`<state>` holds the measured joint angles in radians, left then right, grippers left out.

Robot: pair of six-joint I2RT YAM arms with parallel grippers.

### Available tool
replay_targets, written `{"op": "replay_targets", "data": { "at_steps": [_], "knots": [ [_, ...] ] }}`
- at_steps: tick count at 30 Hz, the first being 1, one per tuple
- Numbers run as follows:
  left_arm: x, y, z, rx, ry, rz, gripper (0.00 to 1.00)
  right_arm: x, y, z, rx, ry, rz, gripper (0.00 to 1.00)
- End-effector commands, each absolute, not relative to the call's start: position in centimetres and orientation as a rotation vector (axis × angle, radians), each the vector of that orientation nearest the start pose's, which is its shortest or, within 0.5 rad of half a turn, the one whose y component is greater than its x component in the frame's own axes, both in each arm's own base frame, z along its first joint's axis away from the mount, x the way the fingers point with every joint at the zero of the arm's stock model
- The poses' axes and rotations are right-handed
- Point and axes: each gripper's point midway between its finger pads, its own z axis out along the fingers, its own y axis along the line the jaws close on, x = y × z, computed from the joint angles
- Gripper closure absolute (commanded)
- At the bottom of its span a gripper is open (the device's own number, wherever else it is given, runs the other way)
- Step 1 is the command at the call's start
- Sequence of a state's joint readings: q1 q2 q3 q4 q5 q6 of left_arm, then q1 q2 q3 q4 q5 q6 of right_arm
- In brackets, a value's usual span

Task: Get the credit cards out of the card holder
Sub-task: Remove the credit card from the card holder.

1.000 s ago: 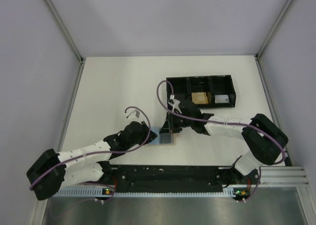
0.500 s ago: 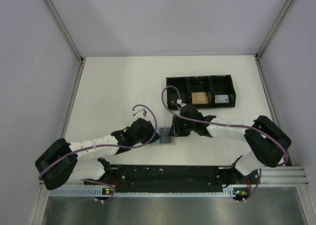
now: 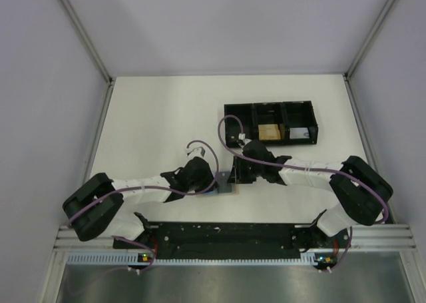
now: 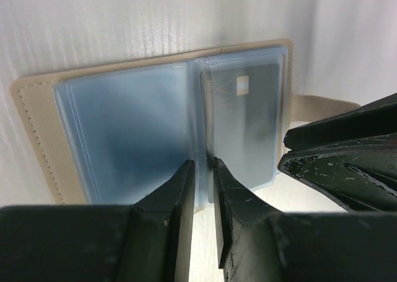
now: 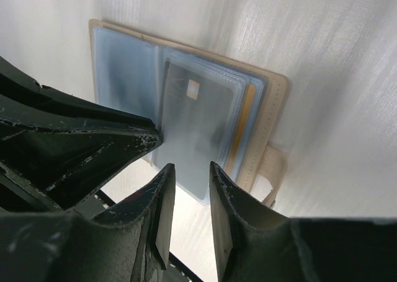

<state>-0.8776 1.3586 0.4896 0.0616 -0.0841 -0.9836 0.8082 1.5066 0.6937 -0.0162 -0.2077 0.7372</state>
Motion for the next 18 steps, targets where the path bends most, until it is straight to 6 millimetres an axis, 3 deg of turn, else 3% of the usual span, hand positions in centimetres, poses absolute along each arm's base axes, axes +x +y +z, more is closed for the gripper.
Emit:
{"op": "replay_targets", "data": {
  "at_steps": [1,10,18],
  "knots": [
    [19.8,-27.3,2.7,-0.152,2.507,-0.77,0.8,20.9,31.0,5.4,-0.194,2.542,0.952,0.71],
    [19.5,-27.0,1.8,-0.16,2.53,-0.749,0.89,21.5,30.1,5.0,-0.165,2.54,0.871,0.72],
    [19.5,-26.9,1.7,-0.162,2.531,-0.747,0.92,21.4,29.4,4.8,-0.163,2.56,0.827,0.72]
  ]
}}
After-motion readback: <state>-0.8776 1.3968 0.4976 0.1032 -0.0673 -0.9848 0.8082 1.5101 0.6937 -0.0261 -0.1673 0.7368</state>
